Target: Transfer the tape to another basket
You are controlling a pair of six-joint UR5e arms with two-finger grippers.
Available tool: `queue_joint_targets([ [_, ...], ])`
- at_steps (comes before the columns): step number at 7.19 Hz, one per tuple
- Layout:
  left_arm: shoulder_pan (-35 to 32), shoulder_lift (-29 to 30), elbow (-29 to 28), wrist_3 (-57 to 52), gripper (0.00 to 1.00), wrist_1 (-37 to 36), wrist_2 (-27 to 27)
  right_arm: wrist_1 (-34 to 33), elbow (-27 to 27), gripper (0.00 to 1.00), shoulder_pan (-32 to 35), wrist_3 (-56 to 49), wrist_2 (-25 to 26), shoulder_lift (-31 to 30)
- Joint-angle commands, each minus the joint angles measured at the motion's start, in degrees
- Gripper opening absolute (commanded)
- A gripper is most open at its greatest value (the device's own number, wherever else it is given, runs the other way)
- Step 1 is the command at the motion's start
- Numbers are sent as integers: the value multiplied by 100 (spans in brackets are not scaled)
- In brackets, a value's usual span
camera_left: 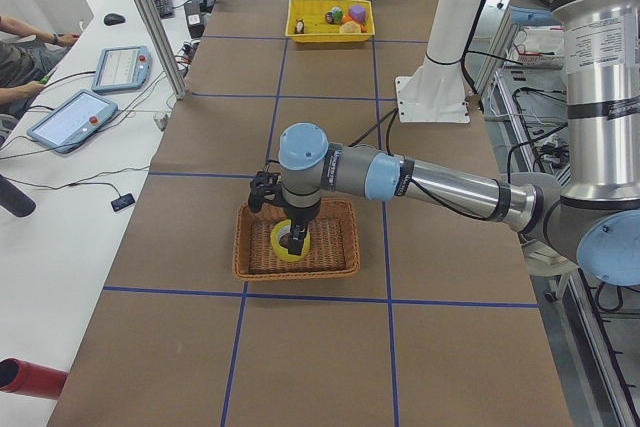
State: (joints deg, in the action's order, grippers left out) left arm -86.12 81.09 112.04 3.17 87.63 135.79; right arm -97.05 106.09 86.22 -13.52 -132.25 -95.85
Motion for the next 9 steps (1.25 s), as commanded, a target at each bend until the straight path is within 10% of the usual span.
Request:
queue_joint_targets([
  [1, 8, 73, 37, 8, 98, 8, 0, 2, -9, 100, 0, 7, -152, -56],
  [9, 17, 100, -33, 8, 98, 237, 0, 11, 61, 100, 0, -19, -152, -65],
])
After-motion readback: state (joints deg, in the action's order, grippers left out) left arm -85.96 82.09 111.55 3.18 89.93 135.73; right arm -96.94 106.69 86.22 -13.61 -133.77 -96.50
